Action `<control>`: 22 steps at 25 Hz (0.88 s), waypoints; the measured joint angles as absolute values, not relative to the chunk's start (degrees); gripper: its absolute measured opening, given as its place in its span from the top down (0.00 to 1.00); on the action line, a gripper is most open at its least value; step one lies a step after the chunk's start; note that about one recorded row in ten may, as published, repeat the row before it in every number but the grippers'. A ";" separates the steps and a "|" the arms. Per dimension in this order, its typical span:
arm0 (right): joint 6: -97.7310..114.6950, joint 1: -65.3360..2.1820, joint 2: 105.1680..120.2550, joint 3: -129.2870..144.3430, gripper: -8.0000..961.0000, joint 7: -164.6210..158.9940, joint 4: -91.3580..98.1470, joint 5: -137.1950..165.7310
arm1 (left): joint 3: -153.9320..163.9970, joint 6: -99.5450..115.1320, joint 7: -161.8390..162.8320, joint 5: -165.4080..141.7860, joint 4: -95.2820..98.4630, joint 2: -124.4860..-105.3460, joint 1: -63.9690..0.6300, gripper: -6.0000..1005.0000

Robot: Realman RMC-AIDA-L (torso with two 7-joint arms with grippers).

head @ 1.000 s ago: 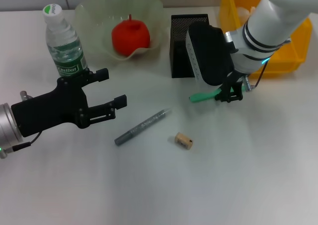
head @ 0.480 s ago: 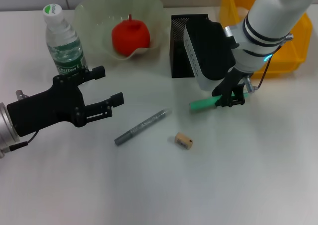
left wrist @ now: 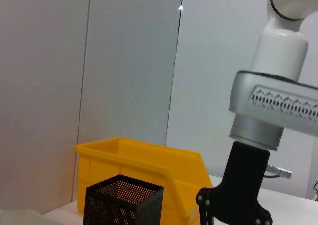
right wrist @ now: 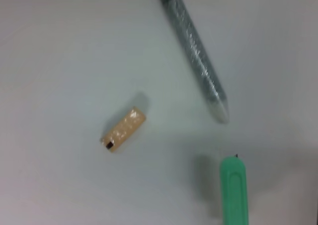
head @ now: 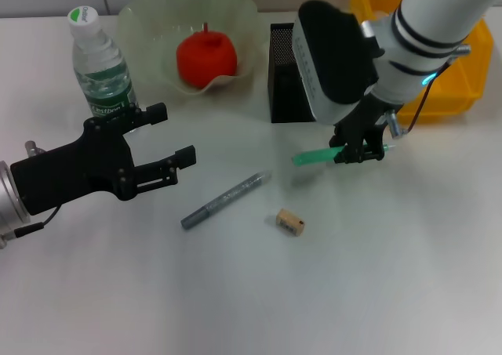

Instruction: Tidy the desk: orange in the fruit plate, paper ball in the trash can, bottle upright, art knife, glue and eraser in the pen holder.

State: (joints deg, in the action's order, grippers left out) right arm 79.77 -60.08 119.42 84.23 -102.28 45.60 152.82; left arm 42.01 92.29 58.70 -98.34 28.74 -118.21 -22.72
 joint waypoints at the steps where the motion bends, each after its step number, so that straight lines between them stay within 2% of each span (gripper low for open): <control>1: 80.55 -59.81 119.42 83.73 0.80 -102.29 46.51 152.82 | 42.01 92.33 58.71 -98.34 28.74 -118.21 -22.73 0.17; 14: 87.90 -56.15 119.47 83.01 0.81 -104.01 59.26 153.21 | 41.29 92.17 58.54 -98.35 28.74 -118.07 -22.63 0.17; 22: 91.97 -52.69 119.76 86.61 0.81 -105.66 75.44 160.88 | 39.97 91.91 58.02 -98.35 28.74 -117.86 -21.75 0.17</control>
